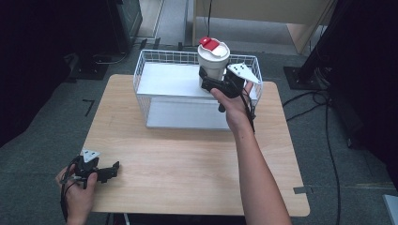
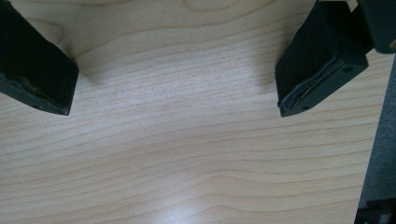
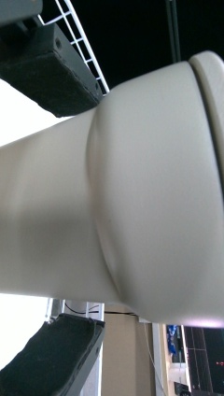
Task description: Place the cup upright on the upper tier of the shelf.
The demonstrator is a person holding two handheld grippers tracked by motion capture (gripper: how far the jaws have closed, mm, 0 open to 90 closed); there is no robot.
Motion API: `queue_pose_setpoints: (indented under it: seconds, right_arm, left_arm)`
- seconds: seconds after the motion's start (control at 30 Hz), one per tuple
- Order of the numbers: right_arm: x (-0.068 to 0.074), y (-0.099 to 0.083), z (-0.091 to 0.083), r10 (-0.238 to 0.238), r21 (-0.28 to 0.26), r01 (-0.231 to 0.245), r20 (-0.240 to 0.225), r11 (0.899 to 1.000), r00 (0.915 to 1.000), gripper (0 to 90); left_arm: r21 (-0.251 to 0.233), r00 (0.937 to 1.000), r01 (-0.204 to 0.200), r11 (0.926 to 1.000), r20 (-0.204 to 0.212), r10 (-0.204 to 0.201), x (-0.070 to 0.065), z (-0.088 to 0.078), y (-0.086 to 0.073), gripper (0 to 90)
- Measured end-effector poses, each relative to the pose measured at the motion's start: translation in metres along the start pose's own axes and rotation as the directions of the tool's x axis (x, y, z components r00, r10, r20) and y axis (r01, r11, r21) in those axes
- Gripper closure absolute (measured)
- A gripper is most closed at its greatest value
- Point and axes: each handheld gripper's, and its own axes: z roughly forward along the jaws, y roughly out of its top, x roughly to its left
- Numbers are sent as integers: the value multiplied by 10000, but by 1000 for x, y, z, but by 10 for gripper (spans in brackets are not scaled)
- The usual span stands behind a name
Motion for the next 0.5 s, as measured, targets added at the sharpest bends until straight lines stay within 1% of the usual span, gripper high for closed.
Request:
queue_pose_setpoints:
  seconds: [0.17,0.23,0.33,0.4,0.5]
  right_arm:
    - [-3,-2,-5,-126,59,126,5,9999,9999,0]
    - [-4,-3,-7,-119,65,119,-29,9999,9999,19]
    - [-4,-5,-11,-289,-4,289,-93,9996,9995,61]
    - [-3,-6,-12,-418,-10,418,-24,9991,9991,73]
    - [-2,-5,-14,-457,-29,457,-22,9990,9990,99]
  left_arm:
    - [-3,10000,3,10000,0,-3,0,0,0,0]
    - [-3,10000,-1,10000,-2,1,0,0,0,0]
    - [0,10000,-1,10000,-2,1,0,0,0,0]
    - [2,10000,-4,10000,-4,4,0,0,0,0]
    - [-1,10000,-1,10000,-4,1,0,0,0,0]
